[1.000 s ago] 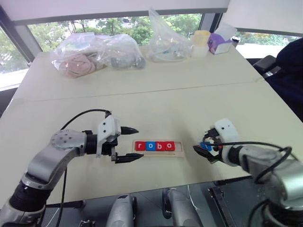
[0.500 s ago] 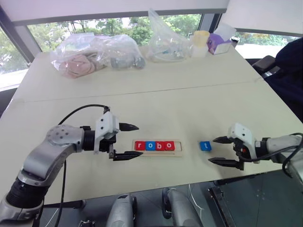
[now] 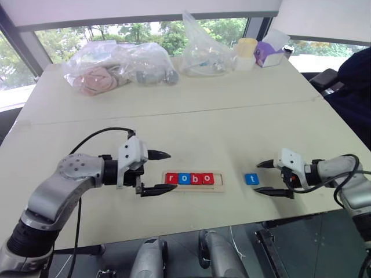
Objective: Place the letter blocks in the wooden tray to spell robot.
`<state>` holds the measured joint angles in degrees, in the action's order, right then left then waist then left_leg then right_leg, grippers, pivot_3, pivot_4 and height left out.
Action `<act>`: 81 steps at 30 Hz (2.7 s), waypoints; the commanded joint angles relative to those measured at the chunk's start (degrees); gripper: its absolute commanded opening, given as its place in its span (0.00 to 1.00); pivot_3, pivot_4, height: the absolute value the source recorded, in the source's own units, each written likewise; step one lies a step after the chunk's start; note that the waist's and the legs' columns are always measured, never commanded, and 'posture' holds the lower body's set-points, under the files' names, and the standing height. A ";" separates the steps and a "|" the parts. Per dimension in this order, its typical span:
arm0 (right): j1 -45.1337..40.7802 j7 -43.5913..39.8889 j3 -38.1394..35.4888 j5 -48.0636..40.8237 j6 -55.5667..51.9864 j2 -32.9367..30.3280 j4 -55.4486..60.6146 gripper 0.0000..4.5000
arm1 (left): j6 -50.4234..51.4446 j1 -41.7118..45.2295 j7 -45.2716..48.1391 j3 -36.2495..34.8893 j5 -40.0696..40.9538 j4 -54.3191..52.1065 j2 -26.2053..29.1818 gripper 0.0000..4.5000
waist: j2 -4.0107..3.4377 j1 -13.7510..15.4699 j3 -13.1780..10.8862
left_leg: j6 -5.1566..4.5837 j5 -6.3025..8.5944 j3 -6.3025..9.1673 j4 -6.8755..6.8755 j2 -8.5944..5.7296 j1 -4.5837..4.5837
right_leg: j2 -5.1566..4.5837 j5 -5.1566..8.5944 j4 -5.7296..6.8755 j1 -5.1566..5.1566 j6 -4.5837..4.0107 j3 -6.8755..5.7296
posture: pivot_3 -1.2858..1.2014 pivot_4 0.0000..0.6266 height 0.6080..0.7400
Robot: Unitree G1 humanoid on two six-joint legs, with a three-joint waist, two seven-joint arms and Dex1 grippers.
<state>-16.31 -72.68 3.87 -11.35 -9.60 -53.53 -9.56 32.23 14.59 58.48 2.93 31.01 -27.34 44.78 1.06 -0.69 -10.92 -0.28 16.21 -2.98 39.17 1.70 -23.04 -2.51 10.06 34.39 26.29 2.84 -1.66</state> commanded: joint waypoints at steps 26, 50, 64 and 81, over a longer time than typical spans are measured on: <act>-4.66 -2.55 1.97 -1.05 -3.47 2.35 9.29 0.25 | -1.51 -0.13 -0.79 -1.09 0.48 -0.66 -0.41 1.00 | -0.01 -0.05 0.00 | 0.02 0.00 0.04 0.01 0.05 0.80 | -0.07 0.01 -0.05 -0.82 -0.01 0.03 | 0.52 0.24 1.00; -11.09 -1.27 11.53 1.10 -13.56 7.59 14.71 0.25 | -1.28 -1.36 -2.23 -1.44 0.60 -2.06 -0.79 1.00 | -0.02 0.12 -0.01 | 0.02 0.00 0.07 -0.04 0.06 0.71 | -0.04 0.02 -0.06 -0.75 -0.02 -0.04 | 0.52 0.24 1.00; -12.95 -2.58 13.45 4.73 -9.87 8.07 10.40 0.25 | -1.21 -1.73 -3.23 -1.42 0.73 -2.49 -1.22 1.00 | -0.02 0.11 -0.01 | 0.02 0.00 0.06 -0.04 0.05 0.71 | -0.04 0.02 -0.07 -0.75 -0.02 -0.04 | 0.52 0.24 1.00; -14.14 -3.28 14.22 5.90 -9.49 9.52 9.81 0.25 | -0.72 -2.55 -4.49 -1.60 1.02 -3.69 -1.43 1.00 | -0.02 0.12 -0.01 | 0.02 0.00 0.07 -0.04 0.06 0.71 | -0.05 0.02 -0.07 -0.75 -0.02 -0.04 | 0.52 0.24 1.00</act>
<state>-29.36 -75.77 17.93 -5.66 -19.38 -44.01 -0.45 31.98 11.98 54.37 2.86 31.05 -29.39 43.56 1.05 -0.56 -10.93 -0.26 16.21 -2.92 39.12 1.75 -22.33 -2.55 10.08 34.32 25.54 2.81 -1.70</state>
